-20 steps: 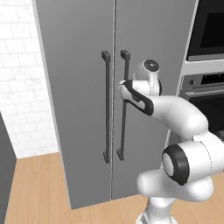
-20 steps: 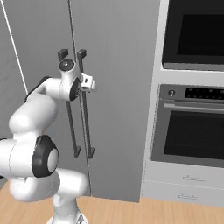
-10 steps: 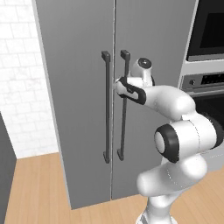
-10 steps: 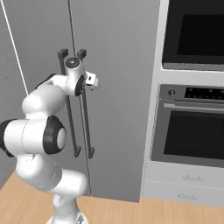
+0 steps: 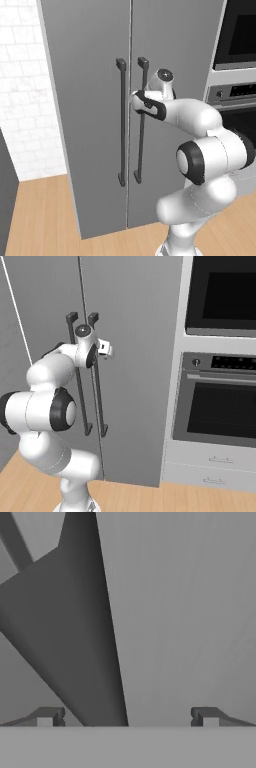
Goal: Grab a lemon wedge from the fridge and one ice cube from the ice bowl, and put them in the glass of lemonade.
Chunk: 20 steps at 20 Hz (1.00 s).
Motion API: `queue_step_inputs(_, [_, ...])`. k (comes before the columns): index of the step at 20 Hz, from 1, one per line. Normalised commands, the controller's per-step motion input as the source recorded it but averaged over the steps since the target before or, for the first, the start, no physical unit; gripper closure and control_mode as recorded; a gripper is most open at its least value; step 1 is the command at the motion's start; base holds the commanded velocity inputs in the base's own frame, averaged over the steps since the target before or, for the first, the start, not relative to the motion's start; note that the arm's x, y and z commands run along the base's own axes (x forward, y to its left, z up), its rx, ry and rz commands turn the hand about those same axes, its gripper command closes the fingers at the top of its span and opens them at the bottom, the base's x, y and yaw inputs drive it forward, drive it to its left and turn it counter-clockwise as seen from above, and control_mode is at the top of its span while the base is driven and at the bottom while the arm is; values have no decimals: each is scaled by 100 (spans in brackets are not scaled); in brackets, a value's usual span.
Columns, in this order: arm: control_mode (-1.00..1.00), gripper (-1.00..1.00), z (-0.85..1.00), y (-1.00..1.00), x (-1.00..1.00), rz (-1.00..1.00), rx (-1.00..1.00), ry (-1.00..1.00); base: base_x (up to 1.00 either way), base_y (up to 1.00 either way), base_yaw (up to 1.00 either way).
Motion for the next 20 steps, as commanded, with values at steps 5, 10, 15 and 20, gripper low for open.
queue_step_inputs(5, [-100, 100, -2, 5, 23, 0, 0, 0, 0, 0, 0])
queue_step_inputs(10, [-100, 100, 0, 1, 32, 0, -5, 13, 0, 0, 0])
queue_step_inputs(15, [-100, 100, 0, -22, 10, -1, -2, 6, 0, 0, 0])
queue_step_inputs(20, [-100, 100, 0, -75, -47, -11, 2, -5, 0, 0, 0])
